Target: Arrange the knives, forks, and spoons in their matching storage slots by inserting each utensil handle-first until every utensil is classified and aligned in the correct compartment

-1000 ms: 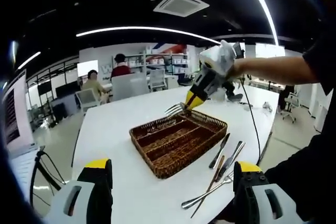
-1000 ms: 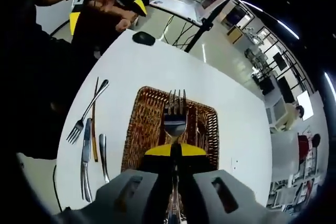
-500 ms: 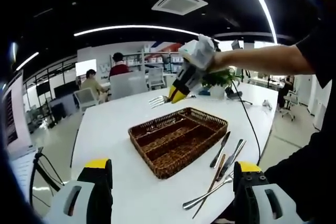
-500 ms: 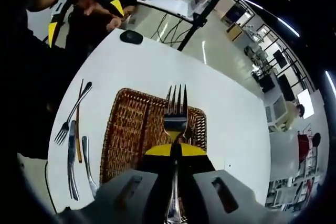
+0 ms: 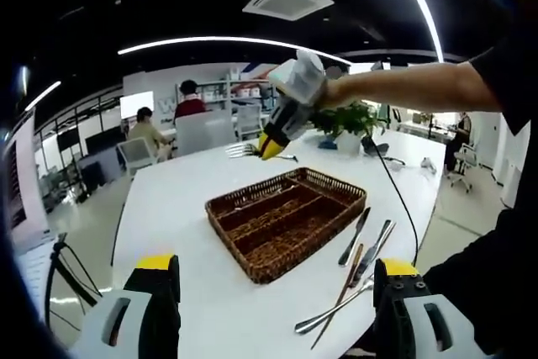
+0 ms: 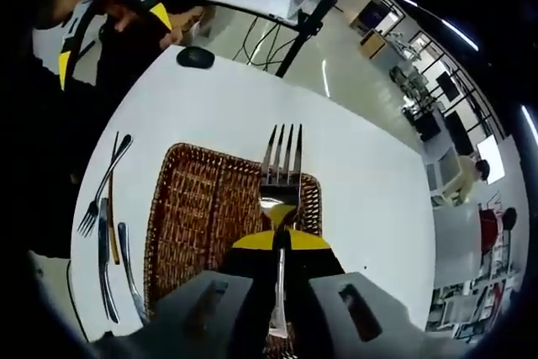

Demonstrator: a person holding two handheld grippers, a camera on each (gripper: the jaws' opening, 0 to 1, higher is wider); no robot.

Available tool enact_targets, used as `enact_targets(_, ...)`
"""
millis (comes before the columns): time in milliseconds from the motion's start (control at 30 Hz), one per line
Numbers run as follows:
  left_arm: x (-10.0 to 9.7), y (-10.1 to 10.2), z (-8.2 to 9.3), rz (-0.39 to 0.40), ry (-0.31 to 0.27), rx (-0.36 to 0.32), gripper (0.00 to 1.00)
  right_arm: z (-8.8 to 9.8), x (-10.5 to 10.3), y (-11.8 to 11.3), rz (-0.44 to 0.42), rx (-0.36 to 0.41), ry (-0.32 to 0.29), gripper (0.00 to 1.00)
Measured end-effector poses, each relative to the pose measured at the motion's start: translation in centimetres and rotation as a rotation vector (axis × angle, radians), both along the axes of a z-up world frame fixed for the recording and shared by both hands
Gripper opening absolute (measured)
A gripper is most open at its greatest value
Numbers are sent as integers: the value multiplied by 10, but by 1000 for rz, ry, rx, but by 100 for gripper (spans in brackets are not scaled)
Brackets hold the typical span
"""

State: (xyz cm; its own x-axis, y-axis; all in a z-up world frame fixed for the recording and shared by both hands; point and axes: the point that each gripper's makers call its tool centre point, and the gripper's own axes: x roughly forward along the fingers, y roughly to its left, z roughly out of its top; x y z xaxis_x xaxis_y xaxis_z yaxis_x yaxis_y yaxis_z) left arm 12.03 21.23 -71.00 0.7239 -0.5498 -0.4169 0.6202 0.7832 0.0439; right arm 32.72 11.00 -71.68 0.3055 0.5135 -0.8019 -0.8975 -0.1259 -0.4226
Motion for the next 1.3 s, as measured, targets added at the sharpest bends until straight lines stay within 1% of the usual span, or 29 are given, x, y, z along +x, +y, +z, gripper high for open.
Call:
enact_targets(100,0,1,-1,4,3,-3,100,-7,1,0,-8,-9,13,0)
enact_targets(133,1,2,-2,6,4,-3,100,-14,1,-1,-17,-17,26,0)
enact_targets(167,1,3,-3,9,6,-3,100,-16,1,-2,-20,-19,30,0)
enact_targets(233,2,6,-5,11,10,-4,100,-26,2,-5,-37,-40,47,0)
enact_targets(400,3,8,-10,15,19,-7,100,-39,4,-8,-45,-53,60,0)
enact_targets(600,3,5,-16,13,34,-12,100,-55,13,-11,-41,-95,61,0)
enact_targets(633,3,6,-17,15,36,-10,100,-58,13,-11,-49,-95,70,0)
enact_targets(733,3,9,-19,25,41,-16,100,-73,10,-11,-52,-100,92,0)
enact_targets(867,5,13,-22,29,47,-12,100,-91,8,-11,-51,-108,106,0)
enact_targets(1100,6,13,-27,33,57,-12,100,-105,12,-8,-47,-134,98,0)
enact_targets(1200,4,11,-29,34,62,-13,100,-110,16,-5,-62,-144,95,0)
enact_targets(1300,4,11,-32,37,69,-13,100,-123,20,-5,-68,-183,95,0)
